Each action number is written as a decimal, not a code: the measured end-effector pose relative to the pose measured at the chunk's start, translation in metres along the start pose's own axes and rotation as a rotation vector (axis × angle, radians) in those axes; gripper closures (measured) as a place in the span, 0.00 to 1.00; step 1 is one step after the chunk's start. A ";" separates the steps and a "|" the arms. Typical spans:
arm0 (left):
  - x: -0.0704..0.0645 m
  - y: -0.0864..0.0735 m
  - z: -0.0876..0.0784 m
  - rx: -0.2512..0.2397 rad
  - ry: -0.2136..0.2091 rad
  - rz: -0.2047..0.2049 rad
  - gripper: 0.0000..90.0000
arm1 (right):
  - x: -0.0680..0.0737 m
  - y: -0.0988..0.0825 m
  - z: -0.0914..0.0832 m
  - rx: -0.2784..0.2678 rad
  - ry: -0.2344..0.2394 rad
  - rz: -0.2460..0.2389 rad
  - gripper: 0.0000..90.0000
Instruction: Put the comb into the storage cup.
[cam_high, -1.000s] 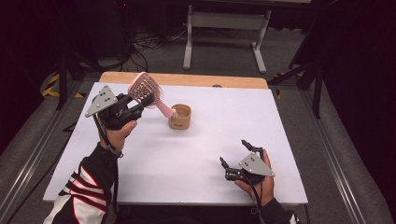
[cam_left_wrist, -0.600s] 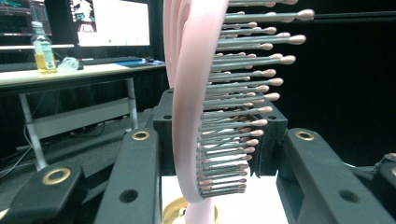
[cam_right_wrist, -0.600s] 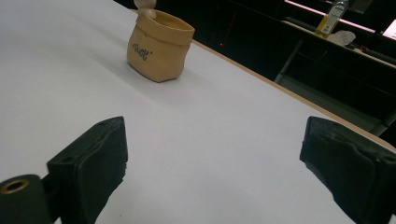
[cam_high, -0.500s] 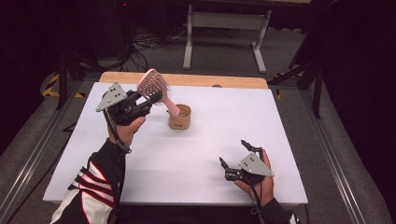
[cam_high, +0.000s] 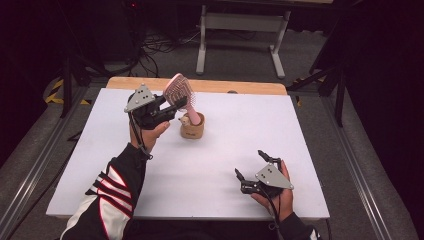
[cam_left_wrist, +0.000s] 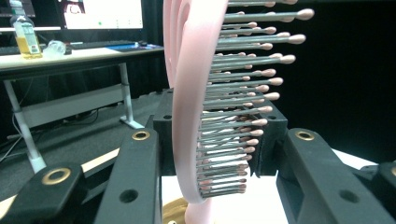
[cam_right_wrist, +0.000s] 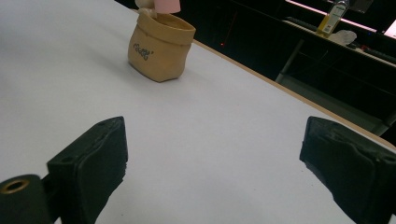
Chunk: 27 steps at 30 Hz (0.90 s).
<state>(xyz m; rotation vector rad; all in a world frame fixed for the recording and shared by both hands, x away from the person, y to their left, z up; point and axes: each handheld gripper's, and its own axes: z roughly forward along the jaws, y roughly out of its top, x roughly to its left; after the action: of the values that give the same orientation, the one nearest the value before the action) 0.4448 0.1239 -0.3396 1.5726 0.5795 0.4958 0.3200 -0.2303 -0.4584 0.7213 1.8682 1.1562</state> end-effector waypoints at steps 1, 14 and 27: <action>0.000 -0.001 0.002 0.004 -0.001 0.004 0.70 | 0.000 0.000 0.000 0.001 0.001 -0.001 0.09; 0.004 -0.013 0.019 0.055 0.006 -0.028 0.70 | 0.002 0.000 0.001 0.009 0.007 -0.006 0.09; 0.008 -0.018 0.023 0.068 0.027 -0.039 0.70 | 0.003 -0.001 0.002 0.018 0.017 -0.013 0.09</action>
<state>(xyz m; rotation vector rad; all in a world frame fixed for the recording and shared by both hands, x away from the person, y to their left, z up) 0.4642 0.1125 -0.3591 1.6180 0.6529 0.4725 0.3202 -0.2270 -0.4607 0.7105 1.8971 1.1416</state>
